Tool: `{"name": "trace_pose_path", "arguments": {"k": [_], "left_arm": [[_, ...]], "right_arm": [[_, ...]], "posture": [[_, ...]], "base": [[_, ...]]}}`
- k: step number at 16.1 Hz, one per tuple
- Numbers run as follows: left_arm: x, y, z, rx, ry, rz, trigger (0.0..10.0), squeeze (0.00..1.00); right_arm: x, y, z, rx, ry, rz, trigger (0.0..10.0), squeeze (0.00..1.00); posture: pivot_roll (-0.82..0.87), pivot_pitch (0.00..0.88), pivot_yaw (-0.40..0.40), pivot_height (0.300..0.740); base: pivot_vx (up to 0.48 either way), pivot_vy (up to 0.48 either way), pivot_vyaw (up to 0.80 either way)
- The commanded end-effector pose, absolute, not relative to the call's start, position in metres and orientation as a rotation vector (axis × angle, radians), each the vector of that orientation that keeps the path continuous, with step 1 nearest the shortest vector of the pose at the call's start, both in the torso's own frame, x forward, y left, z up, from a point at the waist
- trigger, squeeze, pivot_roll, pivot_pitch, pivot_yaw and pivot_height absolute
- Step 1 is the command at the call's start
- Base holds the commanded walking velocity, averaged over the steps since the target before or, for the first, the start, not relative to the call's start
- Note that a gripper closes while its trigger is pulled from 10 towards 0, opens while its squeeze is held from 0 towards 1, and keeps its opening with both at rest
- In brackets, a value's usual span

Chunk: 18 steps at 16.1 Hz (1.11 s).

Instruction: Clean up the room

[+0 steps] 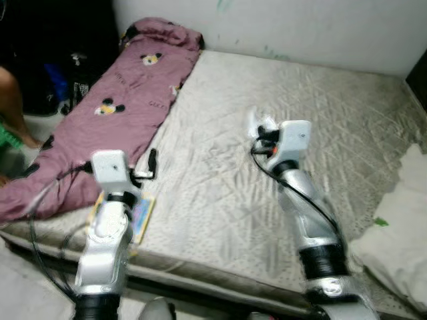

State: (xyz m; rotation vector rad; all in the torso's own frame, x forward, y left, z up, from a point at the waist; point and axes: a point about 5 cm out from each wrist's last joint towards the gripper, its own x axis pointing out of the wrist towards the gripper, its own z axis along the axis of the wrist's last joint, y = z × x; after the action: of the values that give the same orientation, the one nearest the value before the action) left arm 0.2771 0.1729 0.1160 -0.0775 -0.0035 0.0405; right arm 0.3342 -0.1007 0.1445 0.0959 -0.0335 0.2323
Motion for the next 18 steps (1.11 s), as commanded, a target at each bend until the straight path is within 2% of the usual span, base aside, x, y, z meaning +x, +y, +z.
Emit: {"name": "trace_pose_path", "arguments": {"k": [1,7,17,18], "left_arm": [[0.279,0.169,0.119,-0.082,-0.013,0.025,10.0,0.0],[0.28,0.169,0.122,-0.133,-0.039,0.028,10.0,0.0],[0.281,0.167,0.123,-0.148,-0.045,0.015,10.0,0.0],[0.281,0.167,0.123,-0.15,-0.048,0.015,10.0,0.0]], "right_arm": [[0.335,-0.104,0.148,0.08,-0.053,0.235,10.0,0.0],[0.334,-0.103,0.145,0.079,-0.038,0.244,10.0,0.0],[0.335,-0.102,0.137,0.043,-0.006,0.246,10.0,0.0],[0.335,-0.101,0.136,0.05,0.005,0.255,10.0,0.0]], "posture": [[-0.05,0.0,-0.02,0.74],[-0.05,0.0,-0.02,0.74],[-0.06,0.0,-0.025,0.74],[-0.06,0.0,-0.024,0.74]], "base": [[0.0,0.48,0.0],[0.0,0.471,0.0],[0.0,0.0,0.0],[0.0,0.0,-0.8]]}}
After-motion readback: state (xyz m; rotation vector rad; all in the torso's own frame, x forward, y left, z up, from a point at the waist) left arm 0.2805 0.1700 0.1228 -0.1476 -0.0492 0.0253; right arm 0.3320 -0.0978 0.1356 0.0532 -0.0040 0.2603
